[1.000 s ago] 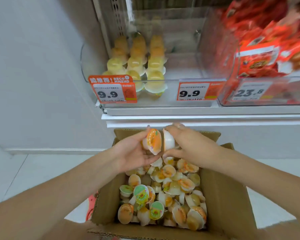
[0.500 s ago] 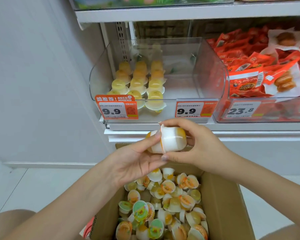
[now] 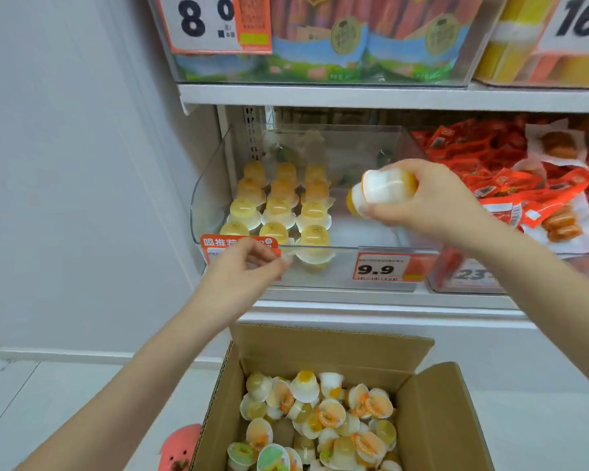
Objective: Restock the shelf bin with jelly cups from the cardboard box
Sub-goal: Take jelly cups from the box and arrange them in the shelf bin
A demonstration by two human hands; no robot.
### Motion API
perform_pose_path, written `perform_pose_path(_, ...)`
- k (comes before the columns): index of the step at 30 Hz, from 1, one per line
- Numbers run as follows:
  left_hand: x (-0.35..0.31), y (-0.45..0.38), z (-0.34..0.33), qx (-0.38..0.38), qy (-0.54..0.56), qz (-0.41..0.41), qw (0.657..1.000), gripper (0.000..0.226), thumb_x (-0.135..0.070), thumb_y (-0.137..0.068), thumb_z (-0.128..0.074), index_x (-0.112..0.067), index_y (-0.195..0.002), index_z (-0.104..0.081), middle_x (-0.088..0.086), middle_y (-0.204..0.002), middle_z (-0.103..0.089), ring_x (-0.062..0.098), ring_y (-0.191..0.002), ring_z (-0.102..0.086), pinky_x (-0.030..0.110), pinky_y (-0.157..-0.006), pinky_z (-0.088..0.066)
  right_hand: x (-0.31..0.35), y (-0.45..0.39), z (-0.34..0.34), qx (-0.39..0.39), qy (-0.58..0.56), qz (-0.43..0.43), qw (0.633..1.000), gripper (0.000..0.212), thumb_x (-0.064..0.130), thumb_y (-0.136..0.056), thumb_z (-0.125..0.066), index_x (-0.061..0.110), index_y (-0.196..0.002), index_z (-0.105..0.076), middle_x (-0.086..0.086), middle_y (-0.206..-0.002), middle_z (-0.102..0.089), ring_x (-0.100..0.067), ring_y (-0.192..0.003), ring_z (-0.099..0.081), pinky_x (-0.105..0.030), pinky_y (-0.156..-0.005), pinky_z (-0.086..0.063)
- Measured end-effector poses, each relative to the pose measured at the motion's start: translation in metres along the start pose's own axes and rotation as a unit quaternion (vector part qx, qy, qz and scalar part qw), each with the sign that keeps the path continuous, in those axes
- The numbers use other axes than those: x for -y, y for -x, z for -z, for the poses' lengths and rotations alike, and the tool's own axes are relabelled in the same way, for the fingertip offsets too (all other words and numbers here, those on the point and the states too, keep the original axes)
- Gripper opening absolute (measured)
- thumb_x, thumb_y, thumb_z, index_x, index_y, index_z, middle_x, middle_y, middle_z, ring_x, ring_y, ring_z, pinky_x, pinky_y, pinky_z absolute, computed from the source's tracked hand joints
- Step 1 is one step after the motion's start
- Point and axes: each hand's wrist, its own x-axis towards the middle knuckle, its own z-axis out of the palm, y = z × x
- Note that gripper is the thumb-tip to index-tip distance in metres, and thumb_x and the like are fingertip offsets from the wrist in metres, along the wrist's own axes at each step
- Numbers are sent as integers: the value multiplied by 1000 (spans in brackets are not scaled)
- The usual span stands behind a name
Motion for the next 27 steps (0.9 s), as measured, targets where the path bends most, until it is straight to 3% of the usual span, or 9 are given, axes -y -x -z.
perform_pose_path(2, 5, -17, 9, -36, -58, -32, 997, 21, -37, -80, -72, -17, -77, -66, -2, -69, -69, 1, -64, -61, 19, -60, -44, -6, -51, -10, 36, 135, -28, 990, 37, 41, -71, -76, 8, -84, -63, -8, -81, -63, -26, -77, -58, -29, -63, -40)
perform_pose_path(5, 10, -30, 16, -43, -92, -30, 994, 27, -44, -76, -74, -19, -65, -71, -6, -56, -66, 4, -57, -59, 17, -54, -39, -33, -113, -44, 144, 243, -39, 959, 19, 25, -78, -67, 12, -68, -57, -8, -73, -61, -26, -78, -58, -32, -64, -46)
perform_pose_path(7, 12, -35, 18, -51, -117, -31, 991, 30, -49, -73, -73, -22, -60, -73, -9, -51, -62, 4, -57, -58, 20, -52, -39, -55, -146, -62, 145, 213, -80, 963, 13, 17, -69, -69, 17, -67, -55, -5, -77, -62, -26, -82, -63, -26, -64, -49)
perform_pose_path(8, 13, -38, 18, -56, -125, -30, 990, 31, -51, -73, -73, -24, -59, -73, -7, -53, -63, 7, -60, -59, 21, -52, -41, -65, -158, -70, 130, 200, -88, 967, 20, 19, -63, -71, 16, -78, -58, -6, -86, -65, -24, -84, -65, -27, -66, -51)
perform_pose_path(10, 15, -43, 19, -58, -127, -24, 990, 33, -53, -72, -72, -24, -57, -74, 0, -59, -66, 12, -66, -60, 25, -55, -44, -80, -175, -84, 112, 165, -91, 976, 55, 24, -57, -79, 9, -105, -56, -7, -102, -64, -23, -92, -63, -31, -70, -52)
perform_pose_path(11, 15, -45, 20, -55, -123, -22, 991, 34, -54, -73, -72, -23, -58, -74, 2, -61, -67, 13, -68, -60, 25, -55, -45, -85, -179, -90, 97, 142, -81, 982, 63, 26, -59, -82, 8, -112, -55, -5, -107, -62, -22, -97, -61, -30, -71, -51)
perform_pose_path(16, 14, -48, 20, -38, -112, -24, 993, 38, -54, -74, -71, -19, -60, -75, 8, -63, -66, 16, -69, -59, 22, -50, -41, -97, -180, -104, 49, 27, -41, 998, 51, 24, -66, -84, 22, -110, -58, 7, -100, -57, -14, -94, -56, -20, -69, -37)
perform_pose_path(22, 12, -46, 18, -41, -100, -30, 994, 35, -51, -73, -72, -21, -56, -75, -6, -39, -47, 5, -48, -46, 12, -43, -33, -98, -178, -108, 29, -67, -71, 995, 64, 17, -62, -88, 15, -116, -54, 4, -105, -60, -16, -100, -58, -27, -83, -47)
perform_pose_path(27, 16, -46, 18, -41, -106, -41, 993, 29, -50, -73, -73, -29, -53, -73, -7, -56, -65, 4, -64, -58, 16, -51, -42, -96, -177, -112, 19, -39, -98, 994, 66, 22, -66, -84, 13, -120, -47, 4, -106, -54, -15, -103, -55, -24, -84, -42)
